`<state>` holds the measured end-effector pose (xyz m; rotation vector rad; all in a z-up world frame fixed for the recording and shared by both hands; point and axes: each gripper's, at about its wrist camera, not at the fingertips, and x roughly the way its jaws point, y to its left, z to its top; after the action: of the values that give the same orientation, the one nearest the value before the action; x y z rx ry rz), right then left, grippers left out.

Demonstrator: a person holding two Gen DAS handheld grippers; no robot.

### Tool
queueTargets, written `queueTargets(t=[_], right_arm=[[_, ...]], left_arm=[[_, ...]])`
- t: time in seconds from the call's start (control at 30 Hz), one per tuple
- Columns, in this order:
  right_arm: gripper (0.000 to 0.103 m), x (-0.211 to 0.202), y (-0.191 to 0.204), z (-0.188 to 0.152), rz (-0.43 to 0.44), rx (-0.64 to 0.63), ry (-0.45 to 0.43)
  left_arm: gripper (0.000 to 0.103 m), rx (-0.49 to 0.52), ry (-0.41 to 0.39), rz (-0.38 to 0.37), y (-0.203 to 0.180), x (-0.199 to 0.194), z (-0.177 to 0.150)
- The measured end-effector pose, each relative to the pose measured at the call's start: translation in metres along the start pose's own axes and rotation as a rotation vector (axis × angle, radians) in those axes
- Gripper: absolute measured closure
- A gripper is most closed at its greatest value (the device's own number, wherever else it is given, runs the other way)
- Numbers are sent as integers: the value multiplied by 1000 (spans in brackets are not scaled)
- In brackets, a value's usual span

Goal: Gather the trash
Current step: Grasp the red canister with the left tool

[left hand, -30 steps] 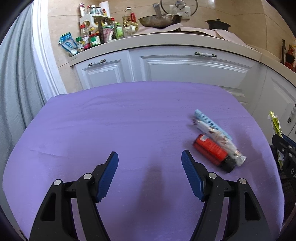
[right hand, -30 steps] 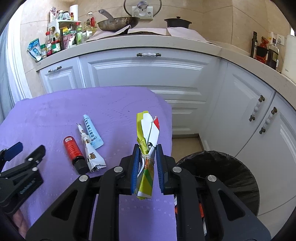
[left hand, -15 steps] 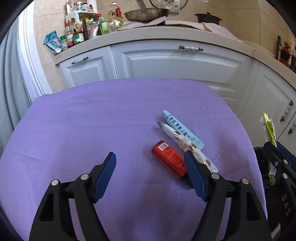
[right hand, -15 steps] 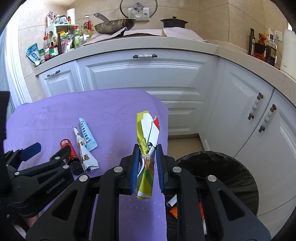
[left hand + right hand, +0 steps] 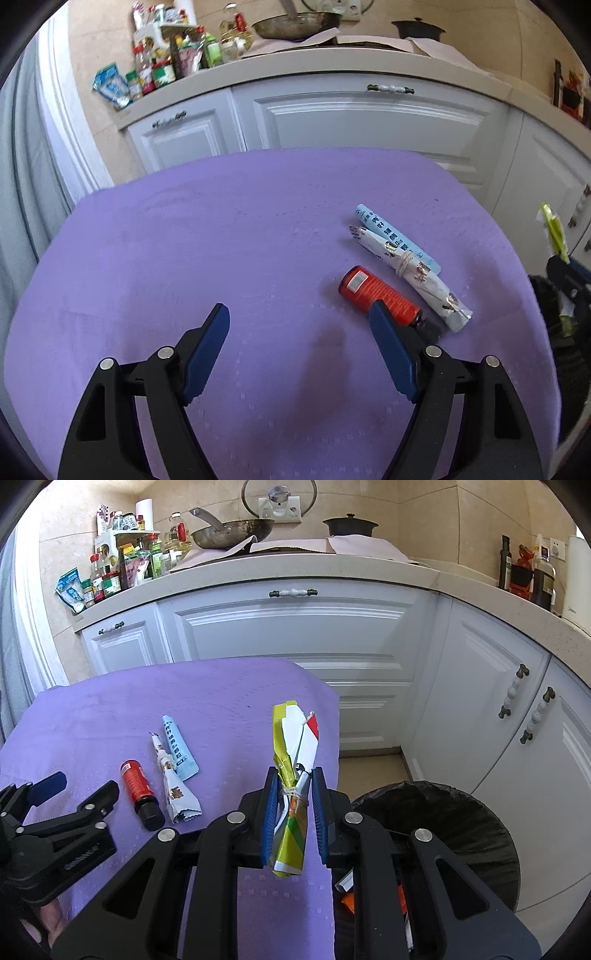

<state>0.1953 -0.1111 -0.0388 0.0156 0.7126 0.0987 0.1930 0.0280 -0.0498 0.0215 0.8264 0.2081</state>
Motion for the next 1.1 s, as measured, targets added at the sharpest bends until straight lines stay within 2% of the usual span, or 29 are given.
queueTargets(t=[0.17, 0.4, 0.57, 0.73, 0.83, 0.9, 1.0, 1.03, 1.1], right_arm=[[85, 0, 0, 0, -2, 0, 0], [85, -1, 0, 0, -6, 6, 1], [85, -1, 1, -1, 2, -1, 0], [85, -2, 0, -2, 5, -4, 4], [85, -1, 1, -2, 5, -8, 5], [85, -1, 2, -2, 4, -11, 7], [85, -1, 2, -2, 4, -15, 8], [85, -1, 2, -2, 5, -15, 8], [85, -1, 3, -2, 4, -16, 8]], left_arm=[[26, -5, -28, -22, -13, -3, 5], [26, 37, 3, -19, -34, 11, 5], [26, 63, 8, -1, -30, 11, -3], [26, 32, 48, -21, -16, 14, -9], [34, 11, 56, -33, -8, 13, -12], [45, -1, 61, -45, -3, 14, -13], [52, -14, 77, -61, 1, 17, -13], [58, -17, 73, -65, 2, 16, -13], [77, -7, 68, -71, 1, 15, -13]])
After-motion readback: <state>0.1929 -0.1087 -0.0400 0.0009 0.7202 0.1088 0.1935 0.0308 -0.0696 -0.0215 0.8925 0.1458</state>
